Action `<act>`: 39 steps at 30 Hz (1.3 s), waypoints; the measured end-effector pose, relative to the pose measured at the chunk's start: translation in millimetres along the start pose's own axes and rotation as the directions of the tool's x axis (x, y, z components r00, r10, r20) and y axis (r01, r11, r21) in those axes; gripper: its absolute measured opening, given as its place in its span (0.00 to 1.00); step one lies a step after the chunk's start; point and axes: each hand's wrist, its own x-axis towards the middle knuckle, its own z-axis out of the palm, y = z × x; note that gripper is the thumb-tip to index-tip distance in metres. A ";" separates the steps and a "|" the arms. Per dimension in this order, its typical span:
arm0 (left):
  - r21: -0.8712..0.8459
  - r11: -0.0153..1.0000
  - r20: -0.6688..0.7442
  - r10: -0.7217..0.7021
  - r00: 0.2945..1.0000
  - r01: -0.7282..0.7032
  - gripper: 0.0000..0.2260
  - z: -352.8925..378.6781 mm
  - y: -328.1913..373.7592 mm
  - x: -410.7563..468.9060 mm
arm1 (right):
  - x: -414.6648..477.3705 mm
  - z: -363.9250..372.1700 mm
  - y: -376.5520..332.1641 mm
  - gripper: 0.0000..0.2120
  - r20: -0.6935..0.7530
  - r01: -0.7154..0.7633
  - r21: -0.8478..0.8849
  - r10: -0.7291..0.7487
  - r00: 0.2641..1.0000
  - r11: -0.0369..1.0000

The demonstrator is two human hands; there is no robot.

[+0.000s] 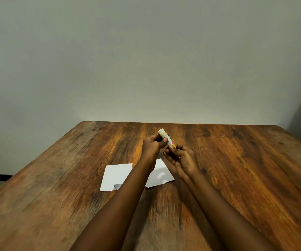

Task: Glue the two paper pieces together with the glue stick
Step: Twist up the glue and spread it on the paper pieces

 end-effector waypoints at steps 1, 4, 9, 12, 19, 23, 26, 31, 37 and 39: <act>-0.002 1.000 0.005 0.005 1.000 -0.005 0.12 0.2 0.2 -0.5 | -0.3 1.5 0.0 0.04 -0.019 0.020 -0.039 -0.020 1.000 0.999; -0.042 0.999 0.025 0.024 0.999 -0.023 0.10 1.8 1.7 -1.7 | -4.3 6.6 -3.4 0.08 -0.076 0.129 -0.256 -0.153 0.985 0.958; -0.034 0.998 0.005 0.049 0.999 -0.049 0.09 3.7 5.1 0.2 | -7.2 9.8 -1.3 0.08 -0.131 0.186 -0.400 -0.257 0.957 0.898; -0.028 0.999 0.030 0.044 0.999 -0.044 0.10 2.8 6.9 1.0 | -4.2 7.9 5.0 0.07 -0.105 0.073 -0.152 -0.089 0.990 0.986; -0.042 0.998 0.128 0.057 0.990 -0.052 0.11 1.6 4.4 -0.6 | -1.5 0.0 -3.6 0.21 0.014 -0.329 0.072 0.329 0.944 0.942; -0.057 0.997 0.083 0.054 0.995 -0.049 0.12 -0.3 2.4 2.8 | -2.0 -1.0 -2.3 0.17 0.048 -0.264 0.111 0.261 0.964 0.958; -0.072 0.996 0.078 0.048 0.996 -0.043 0.12 -1.3 2.9 4.6 | -2.5 -1.8 -4.1 0.09 0.077 -0.194 0.207 0.182 0.980 0.959; -0.050 0.997 0.072 0.054 0.996 -0.050 0.12 1.3 4.7 5.0 | -4.4 0.3 -3.3 0.08 0.048 -0.169 0.172 0.163 0.985 0.971; -0.109 0.994 0.120 0.036 0.992 -0.023 0.13 1.7 3.2 4.3 | -1.6 -4.4 -7.0 0.22 0.077 -0.283 0.001 0.282 0.956 0.959; -0.117 0.993 0.119 0.032 0.992 -0.018 0.13 0.8 3.2 4.4 | -1.8 -4.5 -5.2 0.21 0.087 -0.263 -0.006 0.263 0.961 0.965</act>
